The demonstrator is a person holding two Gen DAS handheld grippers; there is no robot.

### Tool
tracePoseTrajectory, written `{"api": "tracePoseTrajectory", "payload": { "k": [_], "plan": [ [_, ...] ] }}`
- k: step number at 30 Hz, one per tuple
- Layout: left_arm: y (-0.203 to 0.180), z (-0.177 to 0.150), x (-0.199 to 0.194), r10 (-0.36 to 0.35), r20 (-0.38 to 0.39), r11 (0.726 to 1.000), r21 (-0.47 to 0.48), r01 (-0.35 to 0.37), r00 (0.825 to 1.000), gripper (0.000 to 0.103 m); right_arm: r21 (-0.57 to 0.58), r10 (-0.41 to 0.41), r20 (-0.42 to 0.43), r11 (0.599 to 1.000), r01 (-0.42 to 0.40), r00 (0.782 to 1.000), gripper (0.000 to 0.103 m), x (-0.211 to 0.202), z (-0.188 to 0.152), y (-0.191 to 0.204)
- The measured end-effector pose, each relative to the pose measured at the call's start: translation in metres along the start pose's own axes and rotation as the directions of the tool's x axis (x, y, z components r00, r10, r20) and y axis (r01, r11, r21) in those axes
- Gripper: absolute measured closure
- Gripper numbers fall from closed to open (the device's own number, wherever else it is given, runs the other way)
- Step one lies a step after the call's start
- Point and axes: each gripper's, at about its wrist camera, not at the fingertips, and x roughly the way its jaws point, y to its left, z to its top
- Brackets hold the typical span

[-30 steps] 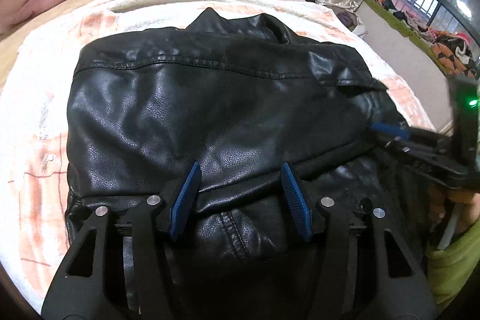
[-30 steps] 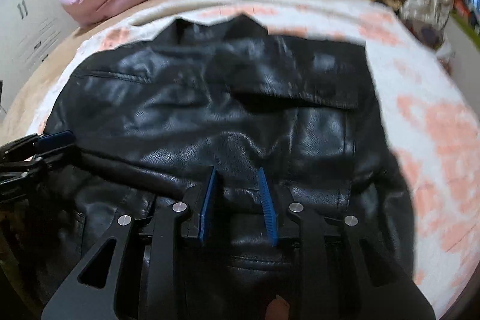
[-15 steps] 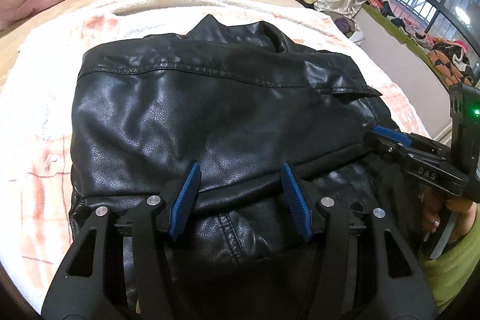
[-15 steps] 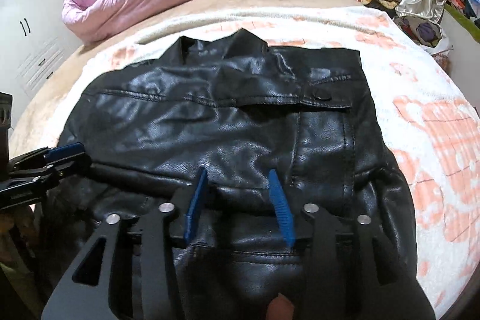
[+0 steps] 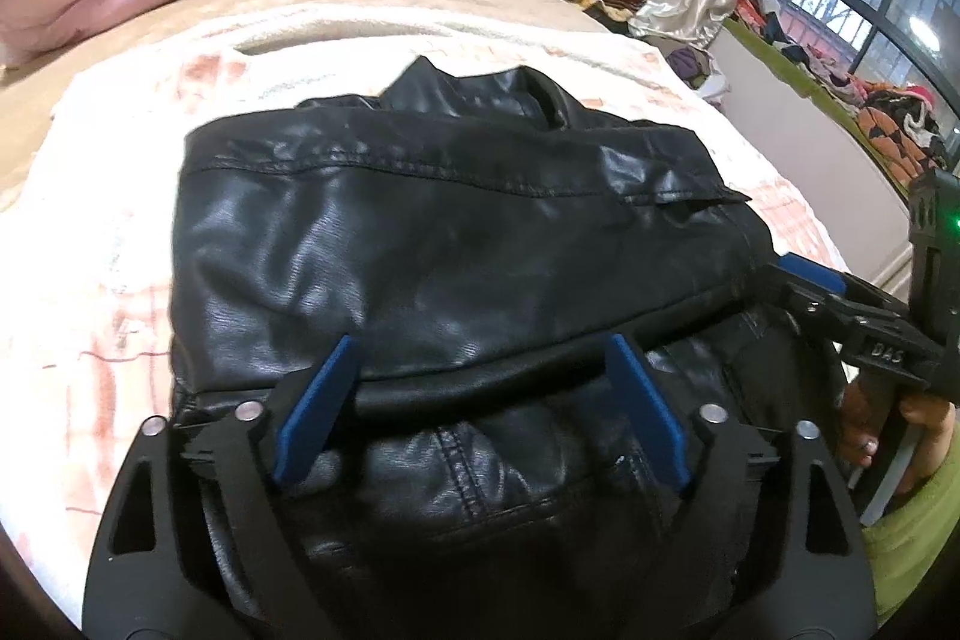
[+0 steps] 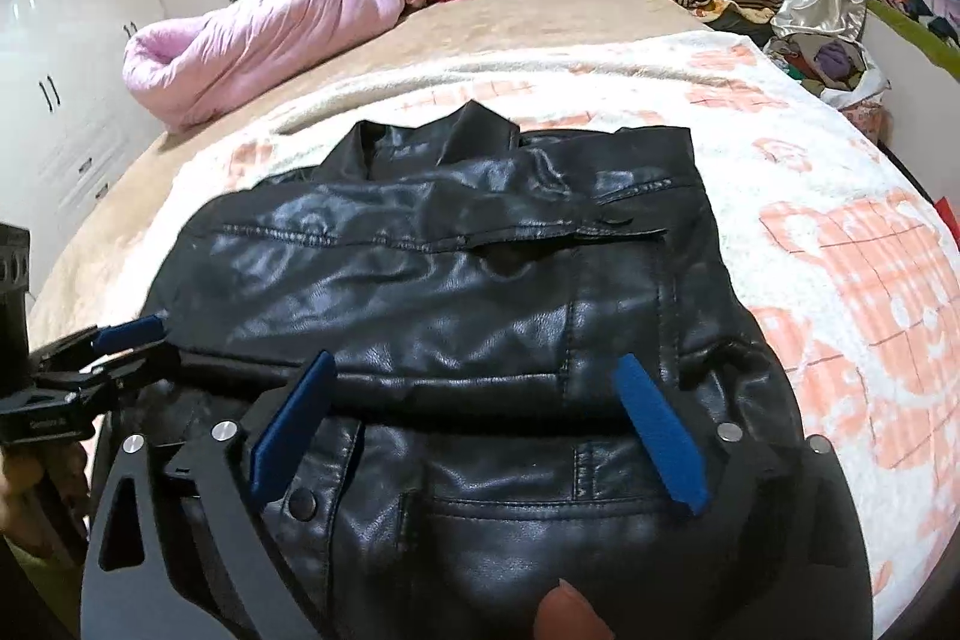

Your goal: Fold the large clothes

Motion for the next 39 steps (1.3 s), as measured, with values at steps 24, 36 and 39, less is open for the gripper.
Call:
{"api": "tracePoseTrajectory", "payload": {
  "k": [24,36,39],
  "plan": [
    [0.008,0.000,-0.036,0.170,0.083,0.985,-0.041,-0.167,0.982,0.009,-0.037,-0.037,0.079,0.999,0.040,0.996,0.004,-0.030,0.000,0.017],
    [0.009,-0.006,-0.071,0.215,0.155,0.976,-0.064,-0.207,0.964,0.009,-0.071,-0.012,0.106,0.997,0.020,0.994,0.004,-0.055,0.000,0.033],
    [0.009,-0.006,-0.081,0.241,0.177,0.970,-0.071,-0.231,0.954,0.009,-0.078,0.000,0.114,0.997,0.009,0.993,0.004,-0.064,0.000,0.035]
  ]
}}
